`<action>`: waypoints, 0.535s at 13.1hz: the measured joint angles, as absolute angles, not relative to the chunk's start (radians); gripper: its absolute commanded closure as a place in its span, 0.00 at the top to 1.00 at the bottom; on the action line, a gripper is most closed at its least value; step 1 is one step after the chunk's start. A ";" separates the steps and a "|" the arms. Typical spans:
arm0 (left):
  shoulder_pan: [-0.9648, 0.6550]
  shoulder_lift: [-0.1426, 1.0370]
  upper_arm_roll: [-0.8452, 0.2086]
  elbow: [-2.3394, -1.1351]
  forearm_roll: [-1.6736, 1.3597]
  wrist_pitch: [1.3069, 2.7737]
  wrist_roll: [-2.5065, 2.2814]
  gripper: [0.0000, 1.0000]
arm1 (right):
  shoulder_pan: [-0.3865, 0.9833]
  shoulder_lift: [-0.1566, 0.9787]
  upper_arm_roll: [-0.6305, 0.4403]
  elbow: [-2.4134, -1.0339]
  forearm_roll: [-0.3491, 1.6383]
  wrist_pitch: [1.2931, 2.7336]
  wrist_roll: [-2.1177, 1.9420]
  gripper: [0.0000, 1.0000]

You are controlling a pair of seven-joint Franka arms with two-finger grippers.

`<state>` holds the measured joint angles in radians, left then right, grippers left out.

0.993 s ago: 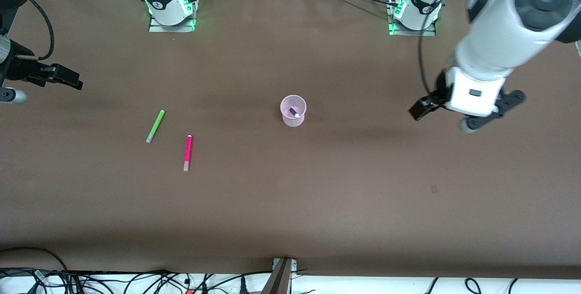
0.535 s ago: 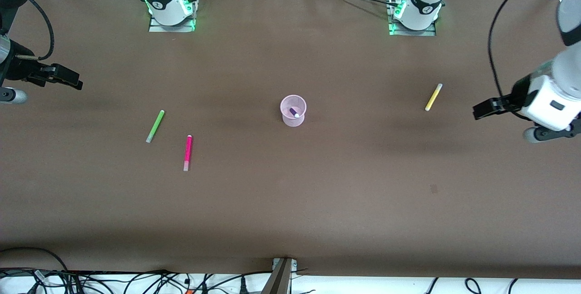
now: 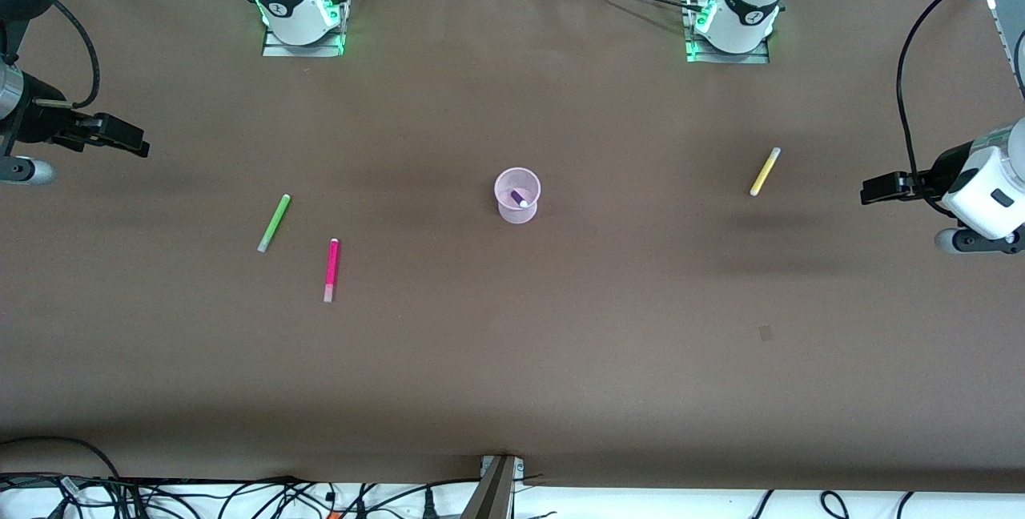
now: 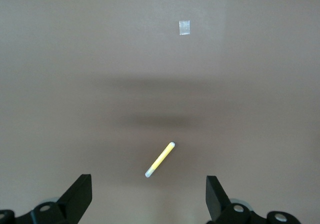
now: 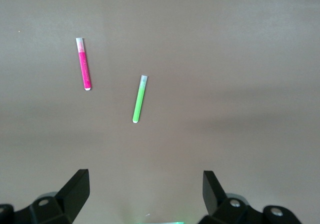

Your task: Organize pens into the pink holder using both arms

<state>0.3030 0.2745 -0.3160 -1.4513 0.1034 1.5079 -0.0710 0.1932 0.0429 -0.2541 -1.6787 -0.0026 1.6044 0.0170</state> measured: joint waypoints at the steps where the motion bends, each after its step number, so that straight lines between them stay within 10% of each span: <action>1: 0.303 0.274 -0.318 -1.454 0.103 1.508 -0.071 1.00 | 0.193 0.043 -0.254 -1.679 -0.003 1.604 0.017 1.00; 7: 0.302 0.284 -0.320 -1.464 0.103 1.513 -0.069 1.00 | 0.193 0.043 -0.254 -1.679 -0.003 1.604 0.017 1.00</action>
<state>0.3017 0.2839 -0.3197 -1.4639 0.1034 1.5128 -0.0687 0.1932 0.0432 -0.2541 -1.6787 -0.0026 1.6036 0.0170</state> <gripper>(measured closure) 0.000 0.000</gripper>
